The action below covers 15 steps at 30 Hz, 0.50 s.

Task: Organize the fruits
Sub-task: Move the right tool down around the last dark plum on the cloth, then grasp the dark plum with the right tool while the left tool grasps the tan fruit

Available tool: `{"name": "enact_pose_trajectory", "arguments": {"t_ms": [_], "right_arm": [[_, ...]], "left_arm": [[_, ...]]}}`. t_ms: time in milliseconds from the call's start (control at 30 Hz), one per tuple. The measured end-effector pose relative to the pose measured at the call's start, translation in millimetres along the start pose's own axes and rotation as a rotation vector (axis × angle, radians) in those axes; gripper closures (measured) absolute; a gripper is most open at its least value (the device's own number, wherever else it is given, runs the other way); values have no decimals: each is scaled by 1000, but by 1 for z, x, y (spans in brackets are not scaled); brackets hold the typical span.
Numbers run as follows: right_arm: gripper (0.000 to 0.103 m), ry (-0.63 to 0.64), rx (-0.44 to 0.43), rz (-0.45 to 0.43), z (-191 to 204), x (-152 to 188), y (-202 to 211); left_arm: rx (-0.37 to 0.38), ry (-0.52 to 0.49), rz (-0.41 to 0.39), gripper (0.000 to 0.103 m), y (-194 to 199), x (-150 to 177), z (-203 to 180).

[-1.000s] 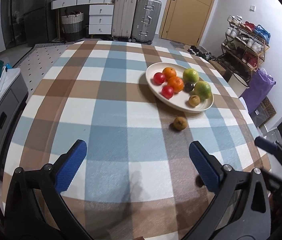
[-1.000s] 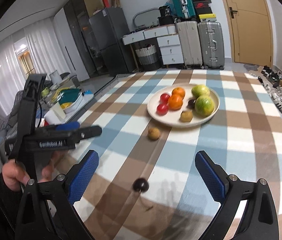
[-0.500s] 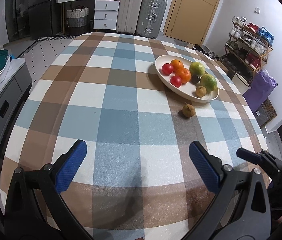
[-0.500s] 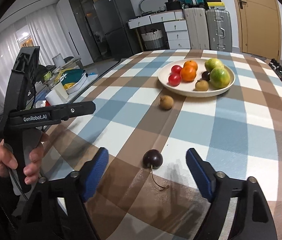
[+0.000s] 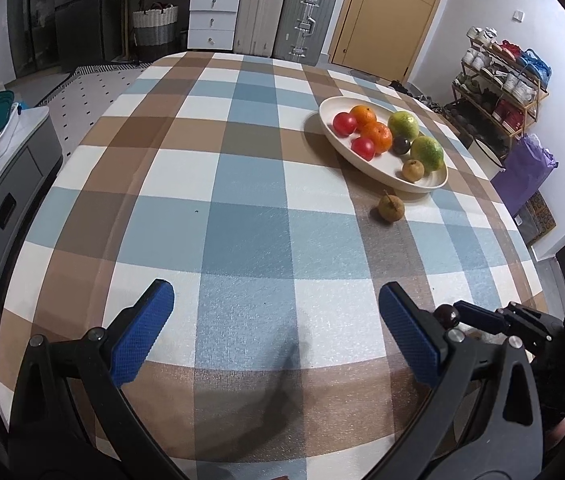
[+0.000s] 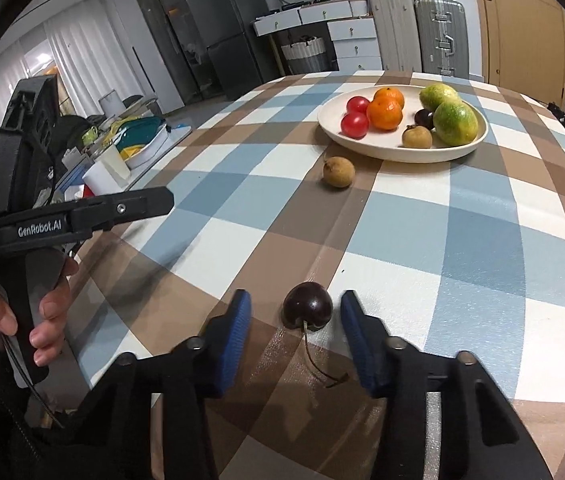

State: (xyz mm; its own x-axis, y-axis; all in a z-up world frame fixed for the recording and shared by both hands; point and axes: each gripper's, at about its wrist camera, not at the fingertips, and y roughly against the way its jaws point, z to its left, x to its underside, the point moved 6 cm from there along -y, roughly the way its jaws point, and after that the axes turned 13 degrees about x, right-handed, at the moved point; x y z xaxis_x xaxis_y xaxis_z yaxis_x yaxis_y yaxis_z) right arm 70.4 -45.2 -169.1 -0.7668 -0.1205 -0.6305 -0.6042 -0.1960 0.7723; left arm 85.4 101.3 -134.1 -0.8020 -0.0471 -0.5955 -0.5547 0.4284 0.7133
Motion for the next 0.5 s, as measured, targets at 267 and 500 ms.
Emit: {"name": "enact_pose_trajectory", "arguments": {"t_ms": [267,500], "right_arm": [[78,8,-1,-5,1,-1,-2],[78,-13,0,-32,-7,-6,2]], "left_arm": [[1,-1,15,1,-8,1,1],[2,-19,31,1,-18,-7,-4]]}}
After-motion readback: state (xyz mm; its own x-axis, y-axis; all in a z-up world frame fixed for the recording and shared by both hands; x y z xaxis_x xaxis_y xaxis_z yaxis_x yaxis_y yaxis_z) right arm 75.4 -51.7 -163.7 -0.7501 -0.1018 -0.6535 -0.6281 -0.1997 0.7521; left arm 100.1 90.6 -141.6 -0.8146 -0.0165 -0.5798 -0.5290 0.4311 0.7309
